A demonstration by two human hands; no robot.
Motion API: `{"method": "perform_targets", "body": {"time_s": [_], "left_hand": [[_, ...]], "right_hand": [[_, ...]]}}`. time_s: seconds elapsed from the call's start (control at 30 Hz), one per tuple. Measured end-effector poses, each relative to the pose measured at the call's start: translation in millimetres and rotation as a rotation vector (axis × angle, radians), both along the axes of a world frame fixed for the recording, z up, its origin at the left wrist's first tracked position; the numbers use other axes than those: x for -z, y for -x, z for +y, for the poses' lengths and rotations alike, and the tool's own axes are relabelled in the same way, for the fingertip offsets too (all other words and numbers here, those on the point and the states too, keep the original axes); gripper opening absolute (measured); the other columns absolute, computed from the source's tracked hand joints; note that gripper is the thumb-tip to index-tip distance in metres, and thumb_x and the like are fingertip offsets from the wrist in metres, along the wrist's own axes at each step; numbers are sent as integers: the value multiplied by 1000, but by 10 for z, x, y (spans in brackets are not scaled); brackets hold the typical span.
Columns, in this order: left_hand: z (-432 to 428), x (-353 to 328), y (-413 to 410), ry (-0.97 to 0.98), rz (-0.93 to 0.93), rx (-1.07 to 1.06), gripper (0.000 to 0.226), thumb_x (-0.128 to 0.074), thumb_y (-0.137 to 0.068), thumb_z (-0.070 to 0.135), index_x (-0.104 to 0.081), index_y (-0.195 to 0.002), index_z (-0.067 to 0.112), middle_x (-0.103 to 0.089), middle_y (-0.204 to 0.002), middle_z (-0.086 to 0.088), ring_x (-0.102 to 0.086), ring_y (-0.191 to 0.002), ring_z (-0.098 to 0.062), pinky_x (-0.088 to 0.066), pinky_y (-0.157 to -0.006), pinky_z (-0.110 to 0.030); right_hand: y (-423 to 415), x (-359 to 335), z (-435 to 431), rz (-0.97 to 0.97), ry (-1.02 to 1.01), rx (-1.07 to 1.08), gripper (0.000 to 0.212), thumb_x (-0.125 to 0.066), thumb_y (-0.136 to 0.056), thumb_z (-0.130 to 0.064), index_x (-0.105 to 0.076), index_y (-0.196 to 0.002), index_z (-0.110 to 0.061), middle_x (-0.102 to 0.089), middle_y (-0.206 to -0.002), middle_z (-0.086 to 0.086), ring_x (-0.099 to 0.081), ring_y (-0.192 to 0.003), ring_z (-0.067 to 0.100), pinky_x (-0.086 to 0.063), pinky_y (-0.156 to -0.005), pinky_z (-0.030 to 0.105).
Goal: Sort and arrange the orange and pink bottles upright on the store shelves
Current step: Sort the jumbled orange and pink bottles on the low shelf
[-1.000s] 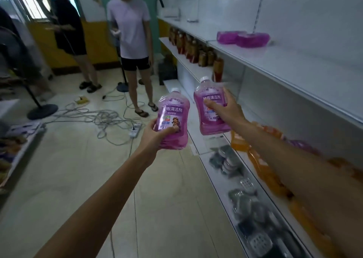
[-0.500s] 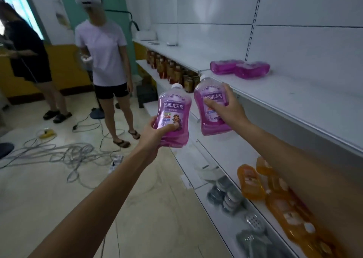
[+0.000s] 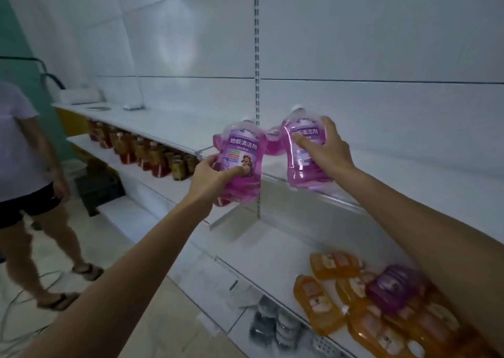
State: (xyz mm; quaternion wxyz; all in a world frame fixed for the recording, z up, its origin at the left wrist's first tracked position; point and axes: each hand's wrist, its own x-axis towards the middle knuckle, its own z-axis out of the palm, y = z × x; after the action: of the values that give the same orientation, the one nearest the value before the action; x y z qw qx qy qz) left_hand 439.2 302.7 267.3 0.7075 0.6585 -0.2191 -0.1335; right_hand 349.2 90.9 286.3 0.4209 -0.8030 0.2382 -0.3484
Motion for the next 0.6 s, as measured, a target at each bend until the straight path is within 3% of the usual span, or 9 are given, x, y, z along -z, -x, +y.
{"method": "perform_targets", "body": {"time_s": [0.13,0.23,0.4,0.5,0.6], "left_hand": [[-603,-78,-197,-73,-92,67,60,-79,-69,14,-53,-123,7,-65,-108,-8,-67,-86,-20,-56,-66,-25],[-1028,-88,-317,-141,-191,98,63,-81,-67,19,-55,-123,9,-65,-110,-7,-66,-89,-21,-56,-73,-30],[-1577,59,-353,-128,-246,113,71,-81,-70,26,-47,-131,12,-59,-120,-6,-61,-99,-21,-55,-84,-34],[-1768,58,-415,-218,-388,190,56,-74,-77,30,-55,-125,8,-63,-112,-9,-62,-94,-22,-54,-85,-38],[-1852,17,-545,-311,-713,199,31,-64,-85,21,-66,-111,3,-67,-106,-12,-60,-100,-25,-45,-92,-30]], "right_hand": [[29,-75,-471,-5,-147,173,67,-63,-83,-51,-33,-137,-24,-52,-116,2,-49,-92,20,-39,-77,26],[109,-20,-737,43,-186,251,71,-64,-82,-51,-32,-139,-22,-53,-125,7,-53,-99,24,-42,-80,29],[186,118,-1000,43,-256,378,68,-61,-84,-52,-36,-137,-17,-53,-126,8,-52,-94,21,-42,-75,28],[118,145,-1097,97,-228,412,66,-61,-83,-54,-42,-132,-14,-56,-120,8,-57,-92,24,-46,-66,27],[-2,148,-1174,175,-178,463,61,-59,-82,-56,-52,-122,-11,-60,-115,10,-59,-102,29,-51,-84,36]]}}
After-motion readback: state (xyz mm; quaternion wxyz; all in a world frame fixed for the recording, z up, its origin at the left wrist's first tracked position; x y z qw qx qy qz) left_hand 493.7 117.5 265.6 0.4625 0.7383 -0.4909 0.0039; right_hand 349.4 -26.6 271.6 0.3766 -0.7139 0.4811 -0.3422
